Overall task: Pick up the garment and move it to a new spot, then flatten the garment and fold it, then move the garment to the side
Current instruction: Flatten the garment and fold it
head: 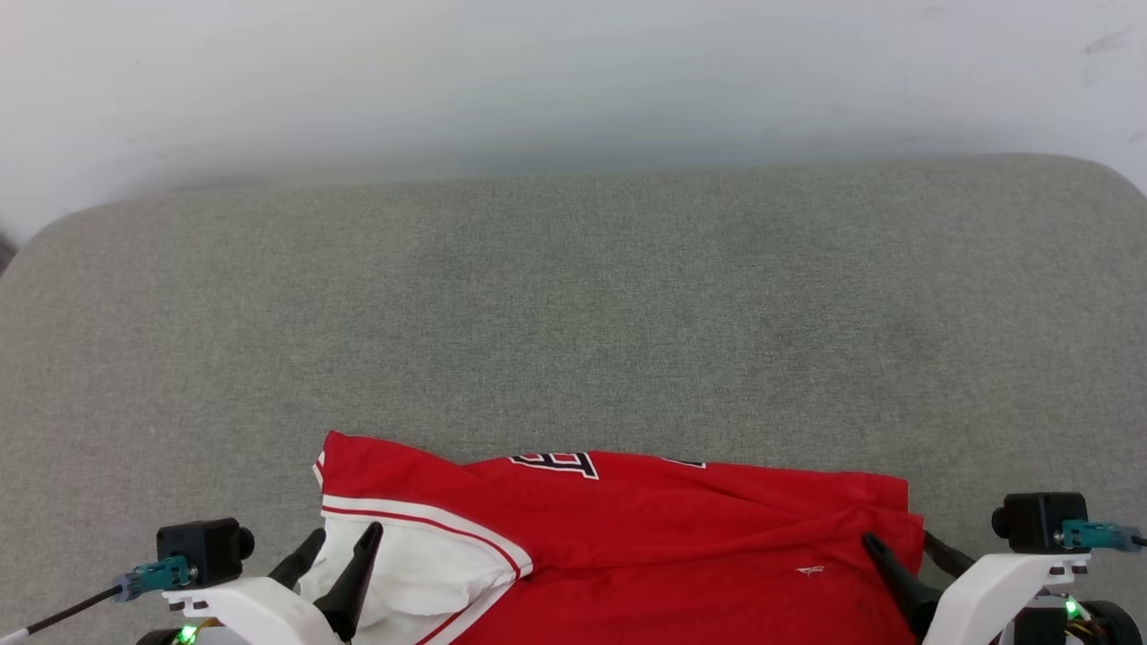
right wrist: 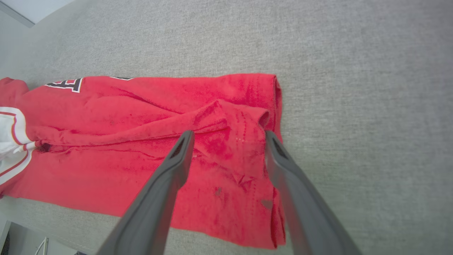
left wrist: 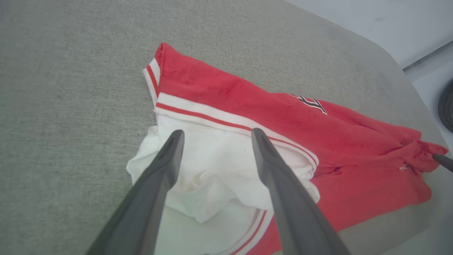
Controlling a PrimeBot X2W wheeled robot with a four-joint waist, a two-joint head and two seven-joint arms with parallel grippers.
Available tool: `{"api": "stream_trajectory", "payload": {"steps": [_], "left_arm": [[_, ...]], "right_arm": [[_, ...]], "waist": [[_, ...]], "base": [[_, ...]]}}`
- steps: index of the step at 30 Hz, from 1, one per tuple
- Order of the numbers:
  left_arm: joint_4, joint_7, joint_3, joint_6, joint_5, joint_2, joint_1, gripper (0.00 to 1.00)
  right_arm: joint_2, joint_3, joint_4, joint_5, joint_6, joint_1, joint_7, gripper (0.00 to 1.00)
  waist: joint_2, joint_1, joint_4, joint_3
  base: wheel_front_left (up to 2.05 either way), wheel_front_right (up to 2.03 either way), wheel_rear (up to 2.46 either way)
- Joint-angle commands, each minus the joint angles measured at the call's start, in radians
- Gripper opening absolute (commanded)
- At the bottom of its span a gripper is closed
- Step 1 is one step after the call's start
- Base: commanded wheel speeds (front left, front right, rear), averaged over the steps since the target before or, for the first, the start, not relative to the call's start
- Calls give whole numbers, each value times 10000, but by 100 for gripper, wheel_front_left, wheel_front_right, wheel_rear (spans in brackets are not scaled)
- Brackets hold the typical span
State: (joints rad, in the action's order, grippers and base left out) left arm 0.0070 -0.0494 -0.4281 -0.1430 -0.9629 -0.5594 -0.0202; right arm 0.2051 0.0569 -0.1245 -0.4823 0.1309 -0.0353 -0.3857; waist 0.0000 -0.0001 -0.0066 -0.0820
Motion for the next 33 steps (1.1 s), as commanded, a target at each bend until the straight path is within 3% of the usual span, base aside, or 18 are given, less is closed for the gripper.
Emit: {"api": "stream_trajectory", "payload": {"steps": [1, 9, 17, 23, 32, 33], "left_arm": [[-191, 205, 54, -96, 175, -20, 26, 100], [-1343, 1832, 329, -866, 1577, 183, 473, 100], [-1913, 2899, 292, -1191, 3067, 309, 1003, 100], [-2434, 2959, 224, -1351, 3943, 12, 1331, 100], [-2469, 2945, 260, -1221, 3996, -123, 1479, 100], [-2460, 2948, 273, -1235, 3976, -102, 1472, 100]], "right_arm": [[-33, -97, 222, 111, -4, -156, -111, 100], [240, -1109, 1424, 418, -4, -222, -1730, 100], [557, -1747, 2065, 792, -4, -201, -3445, 100], [140, -1814, 1522, 780, -4, 257, -4055, 100], [-442, -1360, 342, 535, -3, 622, -4372, 100], [-515, -1297, 264, 478, 11, 645, -4380, 89]], "waist": [[0, 1, -1, 92], [0, 1, 185, 267], [0, 1, 713, 22], [0, 1, 1090, -729], [0, 1, 1232, -1290], [0, 1, 1222, -1305]], "base": [[0, 0, 0], [0, 0, 0], [0, 0, 0], [0, 0, 0], [0, 0, 0], [0, 0, 0]]}}
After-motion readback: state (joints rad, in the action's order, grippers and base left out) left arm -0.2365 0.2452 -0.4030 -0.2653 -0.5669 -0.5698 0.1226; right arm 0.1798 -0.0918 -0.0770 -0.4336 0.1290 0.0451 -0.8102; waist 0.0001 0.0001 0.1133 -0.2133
